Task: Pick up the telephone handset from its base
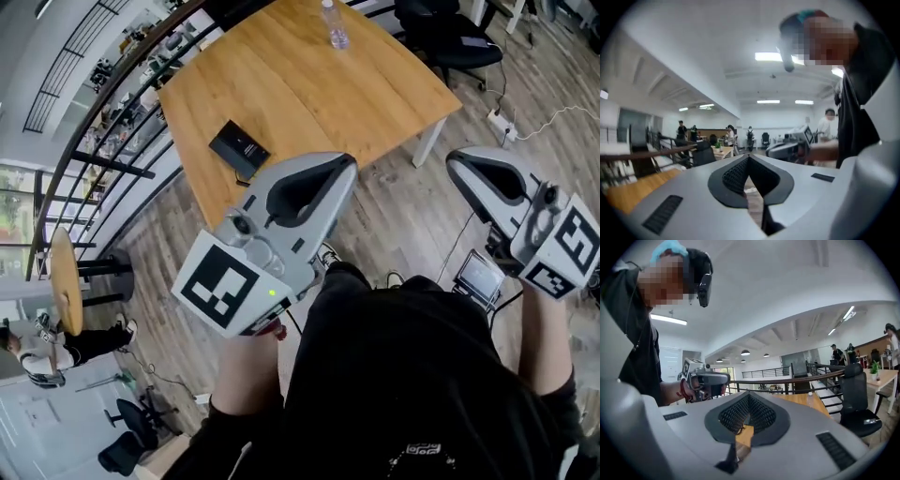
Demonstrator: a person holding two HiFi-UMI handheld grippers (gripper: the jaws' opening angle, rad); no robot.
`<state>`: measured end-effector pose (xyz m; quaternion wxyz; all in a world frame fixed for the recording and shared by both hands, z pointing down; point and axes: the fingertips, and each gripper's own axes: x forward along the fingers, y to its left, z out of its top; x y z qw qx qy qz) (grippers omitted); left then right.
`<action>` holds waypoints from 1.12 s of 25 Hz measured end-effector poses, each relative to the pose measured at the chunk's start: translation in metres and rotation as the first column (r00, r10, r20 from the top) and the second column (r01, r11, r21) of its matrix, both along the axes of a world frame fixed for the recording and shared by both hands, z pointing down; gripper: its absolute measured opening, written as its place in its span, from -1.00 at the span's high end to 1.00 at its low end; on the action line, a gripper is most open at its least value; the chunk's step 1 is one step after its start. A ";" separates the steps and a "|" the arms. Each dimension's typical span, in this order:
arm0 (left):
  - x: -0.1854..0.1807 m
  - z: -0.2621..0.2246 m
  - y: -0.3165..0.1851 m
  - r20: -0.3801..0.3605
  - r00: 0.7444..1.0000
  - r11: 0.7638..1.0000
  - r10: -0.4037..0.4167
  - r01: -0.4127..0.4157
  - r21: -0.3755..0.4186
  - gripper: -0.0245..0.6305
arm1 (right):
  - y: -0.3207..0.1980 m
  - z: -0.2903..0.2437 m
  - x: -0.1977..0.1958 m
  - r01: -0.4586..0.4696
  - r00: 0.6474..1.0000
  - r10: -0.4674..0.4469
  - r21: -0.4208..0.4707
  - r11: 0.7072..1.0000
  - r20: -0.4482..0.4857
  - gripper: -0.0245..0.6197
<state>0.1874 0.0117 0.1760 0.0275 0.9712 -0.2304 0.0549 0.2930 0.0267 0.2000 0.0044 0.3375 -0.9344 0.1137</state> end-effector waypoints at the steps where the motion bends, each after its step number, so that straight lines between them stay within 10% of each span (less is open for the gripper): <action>1: -0.006 0.004 -0.003 0.058 0.998 0.999 0.002 -0.004 0.033 0.91 | -0.006 -0.001 0.001 -0.010 1.000 0.010 -0.002 1.000 -0.006 0.88; 8: -0.067 0.005 -0.080 -0.078 0.991 0.994 -0.108 0.105 -0.044 0.91 | -0.069 -0.009 -0.044 0.005 0.991 0.007 -0.089 0.996 0.136 0.88; 14: -0.073 0.007 -0.081 -0.209 0.976 0.985 0.065 -0.096 -0.140 0.91 | -0.103 -0.028 -0.104 -0.002 0.987 0.020 -0.110 0.994 0.161 0.88; 28: -0.225 0.008 -0.104 -0.243 0.969 0.984 0.040 -0.080 -0.159 0.91 | -0.131 -0.047 -0.244 0.126 0.976 -0.096 -0.147 0.981 0.195 0.88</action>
